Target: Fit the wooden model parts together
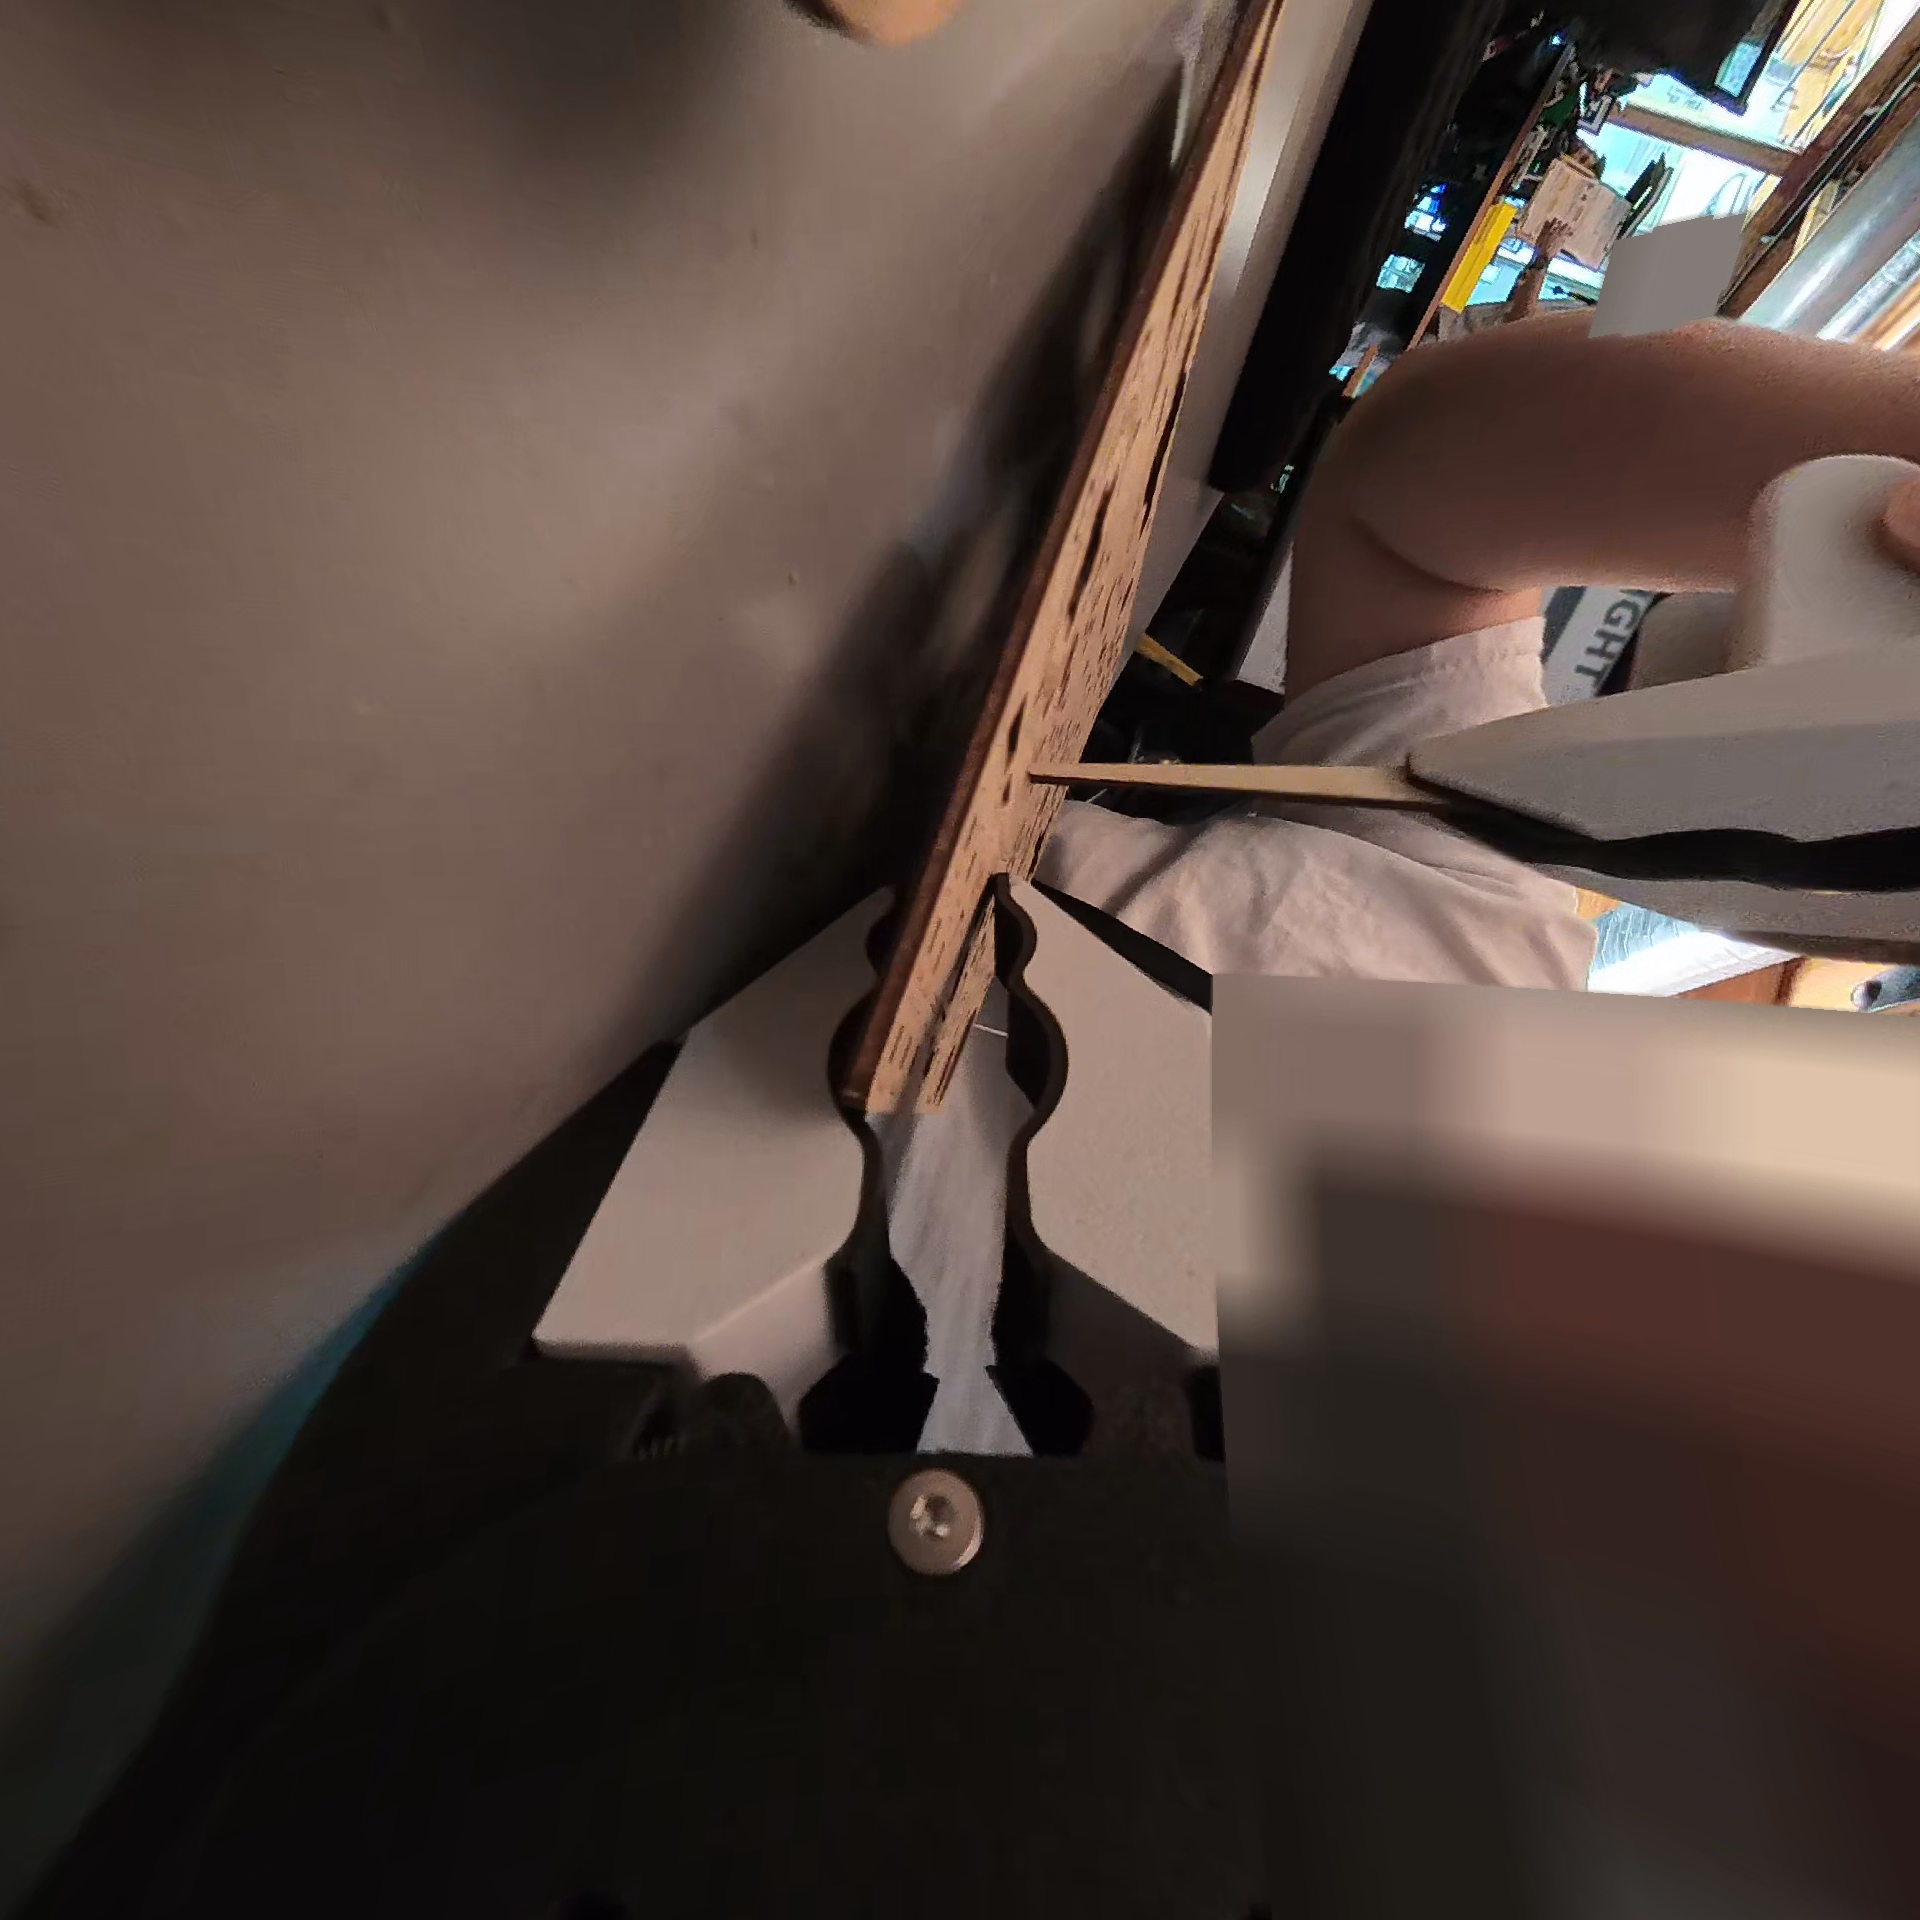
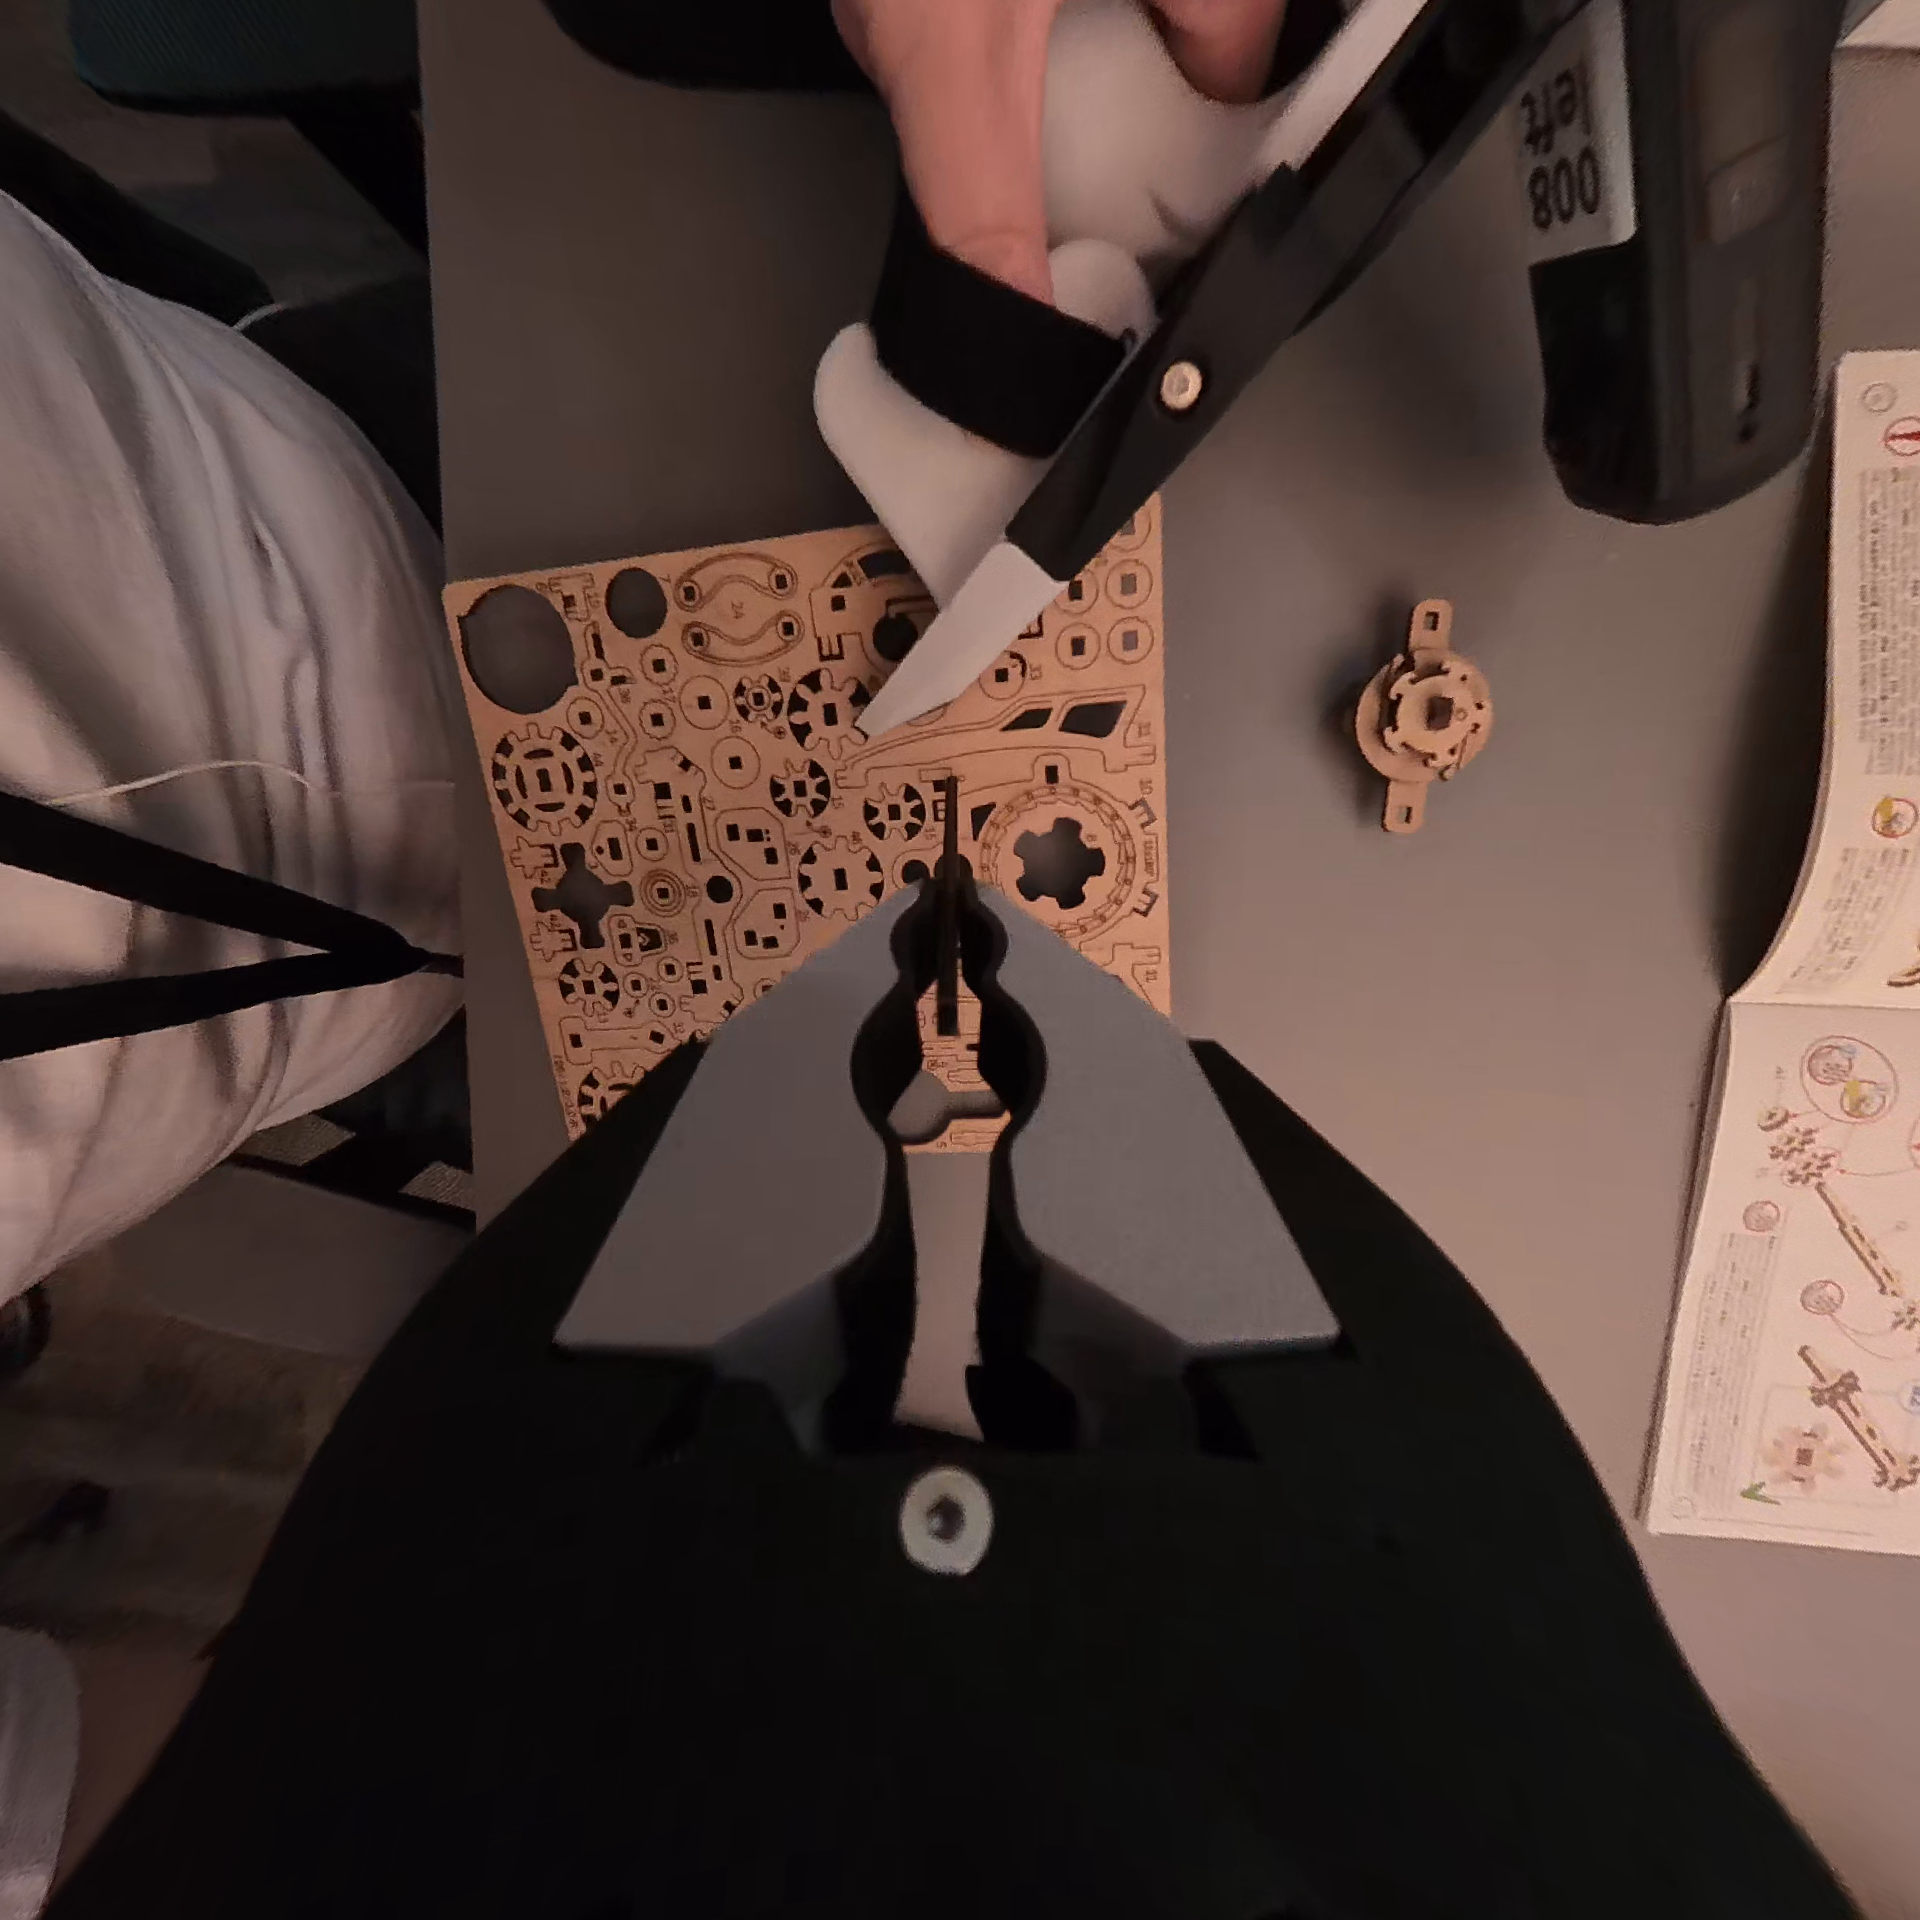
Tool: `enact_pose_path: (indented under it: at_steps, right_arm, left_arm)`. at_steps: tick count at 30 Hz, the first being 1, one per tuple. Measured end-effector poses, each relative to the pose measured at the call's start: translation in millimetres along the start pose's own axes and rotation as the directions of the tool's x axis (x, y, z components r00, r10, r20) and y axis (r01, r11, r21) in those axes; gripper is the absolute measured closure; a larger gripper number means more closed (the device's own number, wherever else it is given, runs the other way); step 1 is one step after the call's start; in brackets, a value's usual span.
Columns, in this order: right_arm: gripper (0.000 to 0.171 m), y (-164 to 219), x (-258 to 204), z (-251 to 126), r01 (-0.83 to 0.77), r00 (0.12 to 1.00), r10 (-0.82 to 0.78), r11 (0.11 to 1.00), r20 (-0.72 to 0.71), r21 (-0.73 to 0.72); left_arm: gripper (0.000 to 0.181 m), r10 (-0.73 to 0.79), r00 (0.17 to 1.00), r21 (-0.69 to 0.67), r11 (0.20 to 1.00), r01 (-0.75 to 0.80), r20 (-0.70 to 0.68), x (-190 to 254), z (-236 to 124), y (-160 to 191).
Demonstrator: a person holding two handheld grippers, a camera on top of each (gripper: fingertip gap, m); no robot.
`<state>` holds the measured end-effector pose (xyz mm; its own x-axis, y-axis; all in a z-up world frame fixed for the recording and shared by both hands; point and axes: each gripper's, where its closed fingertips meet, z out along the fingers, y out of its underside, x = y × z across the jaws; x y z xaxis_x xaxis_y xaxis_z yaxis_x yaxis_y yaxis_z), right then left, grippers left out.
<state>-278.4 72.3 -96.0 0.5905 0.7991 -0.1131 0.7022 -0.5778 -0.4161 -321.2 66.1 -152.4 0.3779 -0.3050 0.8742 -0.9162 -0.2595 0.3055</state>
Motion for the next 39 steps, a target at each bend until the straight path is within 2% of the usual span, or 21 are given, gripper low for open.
enact_pose_path:
  at_steps: [14,31,33,39]
  right_arm:
    - [0.169,-0.2,-2.0,1.7,0.009,1.000,-0.009,0.998,0.008,-0.054]
    - [0.169,-6.7,-3.0,0.6,0.008,1.000,-0.009,1.000,-0.008,-0.015]
    - [0.169,-0.9,-2.4,3.7,0.004,1.000,-0.004,0.999,-0.008,-0.053]
    - [0.169,-1.4,-4.5,2.5,0.009,1.000,-0.009,0.999,-0.007,-0.051]
  left_arm:
    - [0.168,-0.001,1.000,-0.005,1.000,0.001,0.004,-0.5,-0.2,0.5]
    - [0.167,0.006,1.000,-0.004,1.000,-0.006,0.000,-0.2,-0.3,0.6]
    - [0.168,0.007,1.000,-0.006,1.000,-0.007,0.005,-0.9,-0.3,0.7]
    - [0.168,0.006,1.000,-0.007,1.000,-0.006,0.003,-0.6,-0.5,0.7]
